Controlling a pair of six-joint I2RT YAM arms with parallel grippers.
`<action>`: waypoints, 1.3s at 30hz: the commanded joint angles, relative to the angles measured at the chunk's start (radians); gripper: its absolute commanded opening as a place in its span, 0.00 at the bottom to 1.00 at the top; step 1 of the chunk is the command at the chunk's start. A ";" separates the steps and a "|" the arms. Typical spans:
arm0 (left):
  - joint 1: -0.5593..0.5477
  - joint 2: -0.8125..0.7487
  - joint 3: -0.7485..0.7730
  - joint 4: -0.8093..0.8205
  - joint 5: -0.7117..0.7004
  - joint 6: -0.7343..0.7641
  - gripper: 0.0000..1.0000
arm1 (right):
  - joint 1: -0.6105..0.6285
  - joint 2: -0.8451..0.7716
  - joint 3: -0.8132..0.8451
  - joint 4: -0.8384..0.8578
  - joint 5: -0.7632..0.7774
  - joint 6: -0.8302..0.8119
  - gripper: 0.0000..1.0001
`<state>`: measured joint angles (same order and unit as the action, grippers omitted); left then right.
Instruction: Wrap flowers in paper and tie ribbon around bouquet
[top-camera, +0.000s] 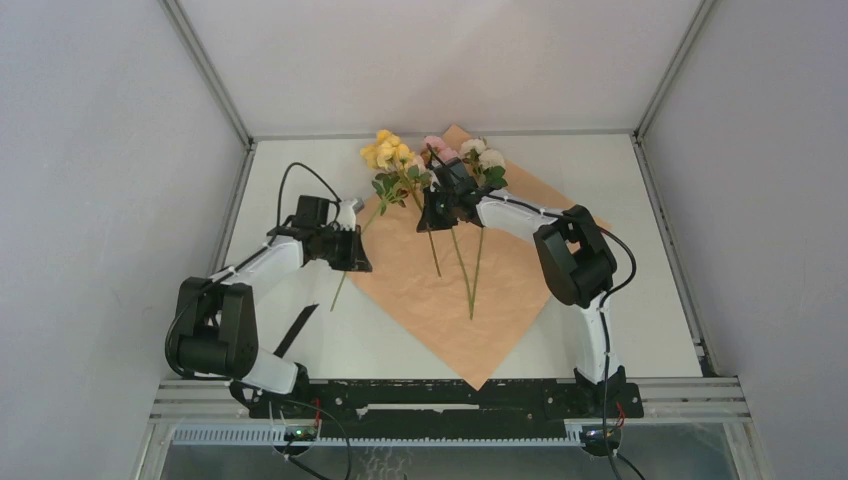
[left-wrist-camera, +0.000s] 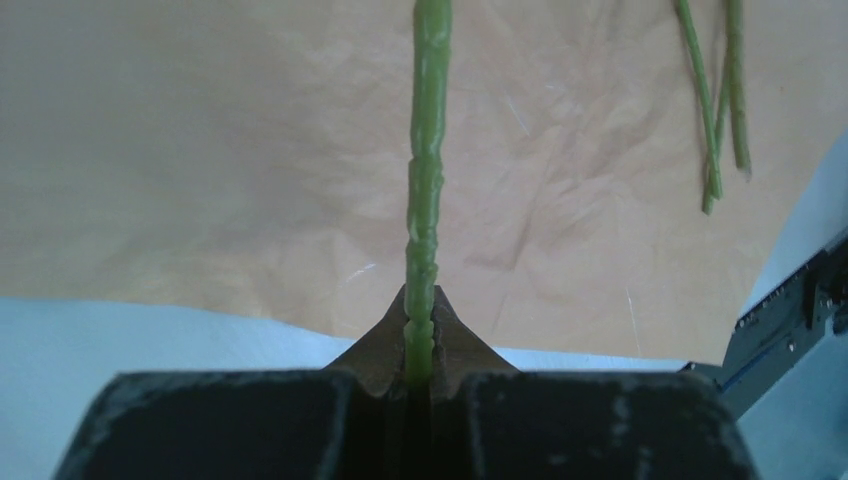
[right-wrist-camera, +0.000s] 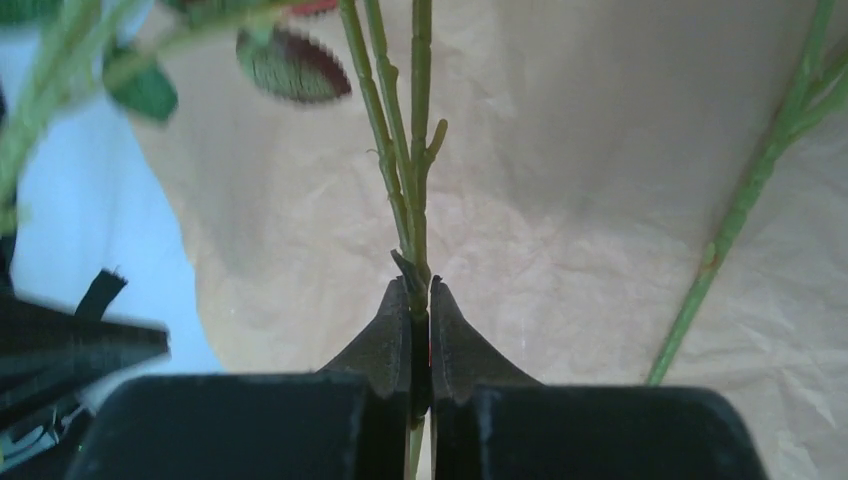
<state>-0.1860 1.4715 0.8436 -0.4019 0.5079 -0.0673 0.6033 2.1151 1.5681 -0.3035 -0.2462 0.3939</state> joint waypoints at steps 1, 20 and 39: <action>0.099 0.001 0.129 0.070 -0.075 -0.042 0.00 | 0.017 -0.191 -0.054 0.045 -0.063 -0.043 0.00; 0.446 -0.112 0.264 0.159 -0.160 -0.041 0.00 | 0.001 -0.823 -0.389 -0.076 0.210 -0.001 0.00; 0.386 -0.290 0.139 -0.087 0.147 0.121 0.00 | -0.005 -0.350 -0.188 -0.048 0.411 -0.037 0.98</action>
<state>0.2592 1.2037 0.9947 -0.4511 0.4953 -0.0395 0.5549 1.8759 1.2736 -0.3714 0.1505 0.4282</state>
